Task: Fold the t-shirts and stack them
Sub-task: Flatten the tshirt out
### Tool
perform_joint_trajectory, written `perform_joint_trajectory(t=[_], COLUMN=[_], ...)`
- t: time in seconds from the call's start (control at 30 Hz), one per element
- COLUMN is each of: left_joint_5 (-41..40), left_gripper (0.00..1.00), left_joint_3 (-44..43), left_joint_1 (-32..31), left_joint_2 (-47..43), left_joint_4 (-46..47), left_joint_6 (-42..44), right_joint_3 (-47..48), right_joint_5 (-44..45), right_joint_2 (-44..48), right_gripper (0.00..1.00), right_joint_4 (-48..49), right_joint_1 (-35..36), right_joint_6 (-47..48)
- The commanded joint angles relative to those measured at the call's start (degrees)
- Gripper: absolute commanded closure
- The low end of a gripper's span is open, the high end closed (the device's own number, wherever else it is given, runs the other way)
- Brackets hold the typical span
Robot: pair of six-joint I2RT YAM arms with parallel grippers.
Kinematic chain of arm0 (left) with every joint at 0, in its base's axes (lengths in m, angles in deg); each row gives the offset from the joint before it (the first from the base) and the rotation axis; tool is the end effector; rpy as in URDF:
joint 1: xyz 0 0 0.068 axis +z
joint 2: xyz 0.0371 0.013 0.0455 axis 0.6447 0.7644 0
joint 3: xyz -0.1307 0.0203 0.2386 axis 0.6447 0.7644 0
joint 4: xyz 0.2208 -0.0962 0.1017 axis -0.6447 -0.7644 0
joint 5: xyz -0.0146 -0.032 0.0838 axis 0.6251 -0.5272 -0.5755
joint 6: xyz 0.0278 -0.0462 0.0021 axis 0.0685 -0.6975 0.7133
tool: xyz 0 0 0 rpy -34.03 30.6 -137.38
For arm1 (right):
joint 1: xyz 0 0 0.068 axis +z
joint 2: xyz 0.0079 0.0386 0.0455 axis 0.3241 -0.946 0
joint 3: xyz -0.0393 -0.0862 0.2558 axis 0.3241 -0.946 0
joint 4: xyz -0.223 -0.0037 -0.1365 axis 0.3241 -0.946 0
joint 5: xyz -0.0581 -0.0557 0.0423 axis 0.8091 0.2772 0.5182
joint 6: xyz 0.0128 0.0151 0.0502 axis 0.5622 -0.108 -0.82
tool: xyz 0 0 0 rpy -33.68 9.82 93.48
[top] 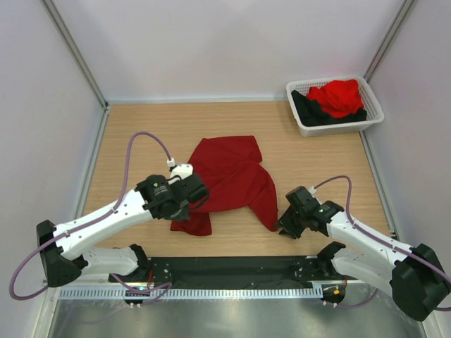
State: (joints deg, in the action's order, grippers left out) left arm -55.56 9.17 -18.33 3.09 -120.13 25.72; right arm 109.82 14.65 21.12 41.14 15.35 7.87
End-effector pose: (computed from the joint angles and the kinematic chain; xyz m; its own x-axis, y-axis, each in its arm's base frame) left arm 0.1129 -0.1536 0.3048 -0.8774 0.0702 -0.4745 0.0299 0.9953 0.0919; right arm 0.1254 0.0869 0.1572 -0.7572 0.6486 -0.0780 0.5759 0.7191 0.3888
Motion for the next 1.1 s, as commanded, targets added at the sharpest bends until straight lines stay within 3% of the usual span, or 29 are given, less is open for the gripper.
perform_joint_trajectory(t=[0.0,0.1,0.17,0.2,0.3,0.47,0.63,0.8,1.07], left_joint_5=[-0.3,-0.3,-0.3,-0.4,-1.6,-6.9,-14.0,-18.2,-24.9], left_gripper=[1.0,1.0,1.0,1.0,1.0,1.0,1.0,1.0,1.0], left_joint_3=[0.2,0.4,0.5,0.4,0.1,-5.2,-15.5,-27.3,-37.7], left_joint_1=[0.2,0.2,0.2,0.2,0.2,0.5,2.6,6.7,8.1], left_joint_2=[-1.4,-1.6,-1.8,-1.9,-2.1,-1.1,0.8,2.5,2.6], left_joint_4=[0.6,0.6,0.6,0.6,0.5,-1.1,-3.3,-2.6,0.0], left_joint_6=[-1.3,-1.5,-1.7,-1.7,-1.7,-0.6,2.8,8.2,14.6], right_joint_3=[-1.2,-1.2,-0.5,0.3,3.6,16.6,38.5,57.8,74.4], right_joint_5=[0.5,0.7,1.1,1.6,5.0,13.8,21.7,21.3,20.9], right_joint_2=[0.9,0.5,0.2,0.1,-0.3,-1.6,-4.1,-8.2,-11.4], right_gripper=[0.62,0.65,0.73,0.83,0.99,0.99,0.99,0.99,0.99], right_joint_4=[1.4,1.9,1.8,1.5,-0.8,-11.2,-18.9,-19.6,-15.9], right_joint_1=[-0.2,-0.2,-0.2,-0.2,-0.2,-1.6,-7.6,-16.9,-24.0], right_joint_6=[-1.0,-1.0,-0.6,-0.3,1.4,11.0,22.1,33.4,40.4])
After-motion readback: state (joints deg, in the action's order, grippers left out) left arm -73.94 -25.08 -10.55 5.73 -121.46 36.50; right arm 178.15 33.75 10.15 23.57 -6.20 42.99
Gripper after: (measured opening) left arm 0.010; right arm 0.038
